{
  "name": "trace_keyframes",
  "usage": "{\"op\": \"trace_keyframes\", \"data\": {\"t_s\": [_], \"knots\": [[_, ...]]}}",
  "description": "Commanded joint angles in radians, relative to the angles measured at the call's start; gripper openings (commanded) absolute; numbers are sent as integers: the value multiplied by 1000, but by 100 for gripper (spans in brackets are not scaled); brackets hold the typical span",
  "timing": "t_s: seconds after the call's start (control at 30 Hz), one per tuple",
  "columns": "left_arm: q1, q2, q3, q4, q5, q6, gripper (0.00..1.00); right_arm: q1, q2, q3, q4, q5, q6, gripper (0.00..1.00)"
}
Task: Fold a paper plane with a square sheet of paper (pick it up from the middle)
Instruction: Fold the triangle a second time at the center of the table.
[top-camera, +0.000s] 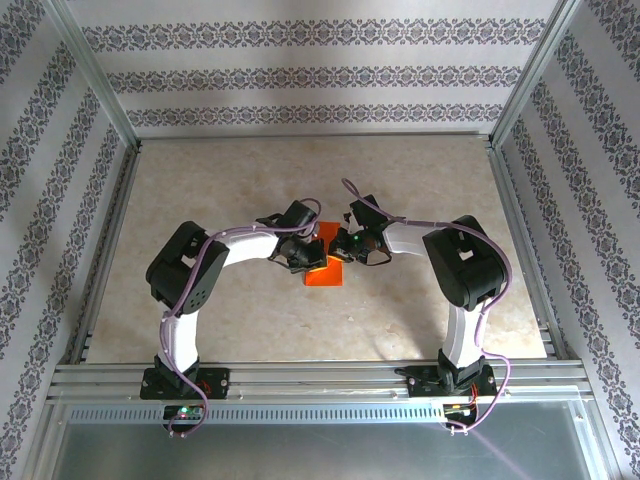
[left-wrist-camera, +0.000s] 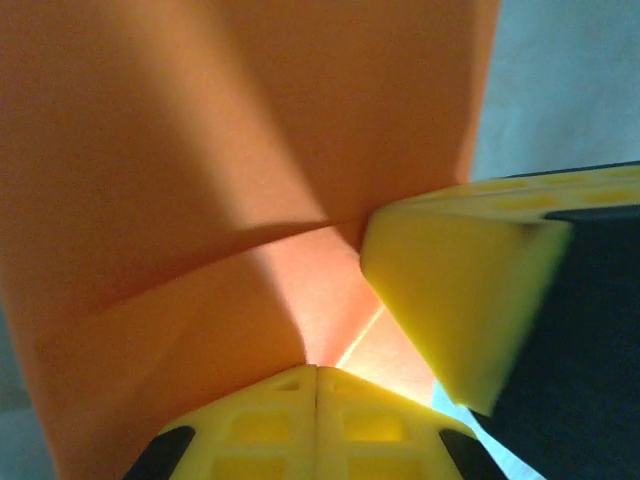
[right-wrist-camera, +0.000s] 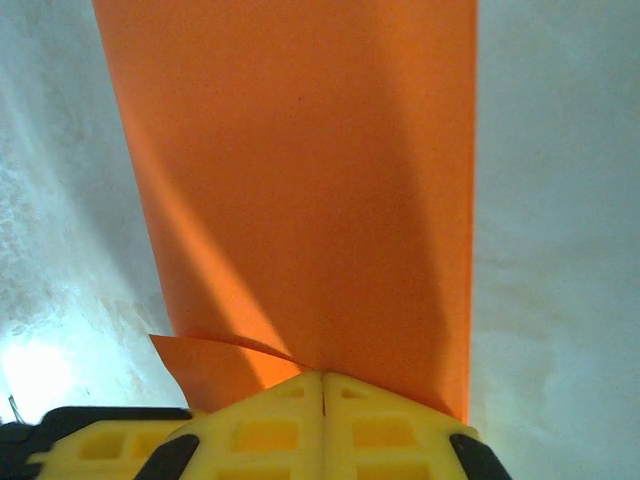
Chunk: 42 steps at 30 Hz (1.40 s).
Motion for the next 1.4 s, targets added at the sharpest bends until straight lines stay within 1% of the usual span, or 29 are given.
{"op": "trace_keyframes", "data": {"t_s": [0.0, 0.2, 0.37, 0.5, 0.6, 0.7, 0.83, 0.87, 0.97, 1.03, 1.13, 1.23, 1.37], "knots": [[-25, 14, 19, -61, -7, 30, 5, -5, 42, -35, -53, 58, 0, 0], [-24, -29, -83, -112, -43, 53, 5, -10, 46, -39, -59, 67, -1, 0], [-24, -110, -209, -167, -46, 83, 5, -16, 51, -35, -62, 66, -5, 0], [-23, -186, -275, -180, -33, 96, 4, -20, 46, -32, -65, 65, -9, 0], [-20, -225, -266, -213, -35, 133, 4, -22, 44, -29, -70, 63, -14, 0], [-5, -256, -221, -234, -42, 159, 4, -20, 42, -22, -69, 48, -18, 0], [11, -276, -155, -173, -54, 130, 5, -19, 7, -4, -45, 12, -12, 0], [14, -271, -140, -149, -65, 111, 6, -19, -10, 2, -39, 1, -8, 2], [19, -237, -110, -62, -80, 50, 10, -19, -68, 13, -32, -14, 9, 11], [22, -203, -83, -43, -114, 27, 13, -22, -102, 11, -32, -9, 26, 16], [28, -146, -25, -61, -177, 13, 12, -29, -138, -9, -32, 2, 63, 24], [27, -106, 12, -46, -197, 12, 12, -33, -166, -40, -28, 22, 94, 30], [28, -66, 50, -82, -244, 16, 9, -33, -188, -72, -28, 39, 140, 39]]}}
